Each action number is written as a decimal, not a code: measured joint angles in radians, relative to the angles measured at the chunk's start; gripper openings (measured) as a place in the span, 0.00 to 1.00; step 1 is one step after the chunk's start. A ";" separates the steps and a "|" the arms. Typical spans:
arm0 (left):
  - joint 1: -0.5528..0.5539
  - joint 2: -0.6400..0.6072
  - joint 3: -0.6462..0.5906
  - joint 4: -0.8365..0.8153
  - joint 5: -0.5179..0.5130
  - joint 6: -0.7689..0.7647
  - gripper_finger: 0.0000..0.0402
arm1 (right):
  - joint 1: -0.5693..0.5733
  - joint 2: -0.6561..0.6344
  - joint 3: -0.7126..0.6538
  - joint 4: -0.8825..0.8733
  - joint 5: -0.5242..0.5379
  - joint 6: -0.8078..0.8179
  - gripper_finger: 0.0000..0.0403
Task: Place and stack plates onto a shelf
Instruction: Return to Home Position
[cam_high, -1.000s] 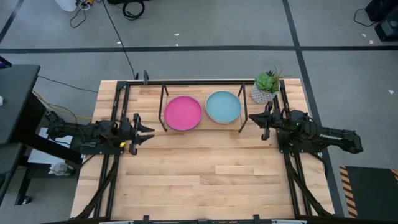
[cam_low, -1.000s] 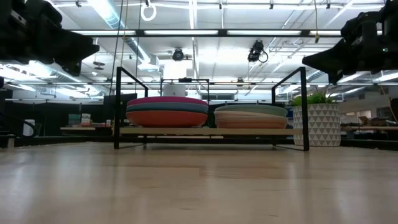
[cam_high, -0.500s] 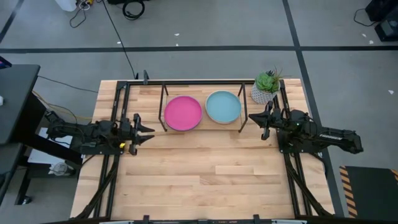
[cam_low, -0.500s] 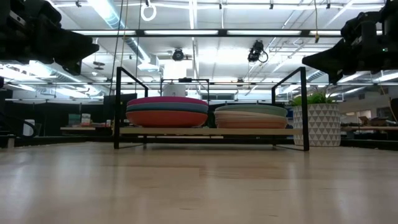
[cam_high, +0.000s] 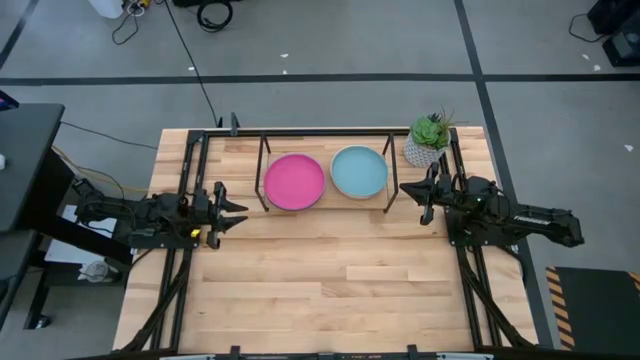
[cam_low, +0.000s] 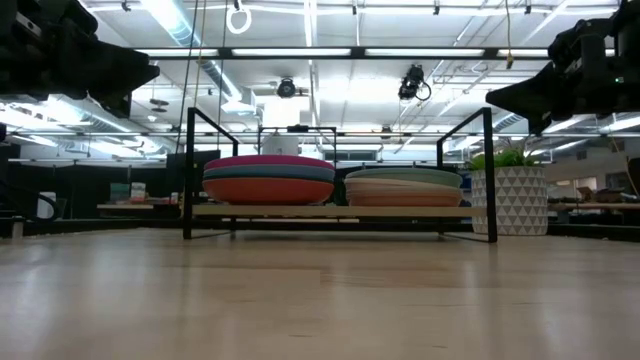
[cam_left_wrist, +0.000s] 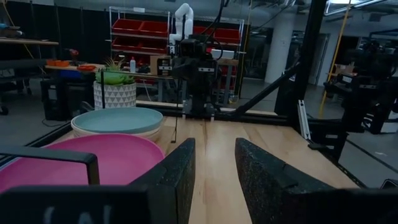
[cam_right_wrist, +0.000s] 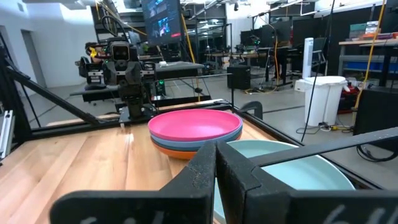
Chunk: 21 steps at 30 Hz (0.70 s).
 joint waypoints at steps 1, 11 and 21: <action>0.000 0.000 0.000 0.000 0.000 0.001 0.30 | 0.000 0.000 0.000 0.000 0.000 0.000 0.05; 0.000 0.000 0.000 0.001 0.000 -0.005 0.30 | 0.000 0.000 0.000 0.000 0.000 0.000 0.05; 0.000 0.000 0.000 0.003 0.000 -0.008 0.30 | 0.000 0.000 0.000 0.000 0.000 0.000 0.05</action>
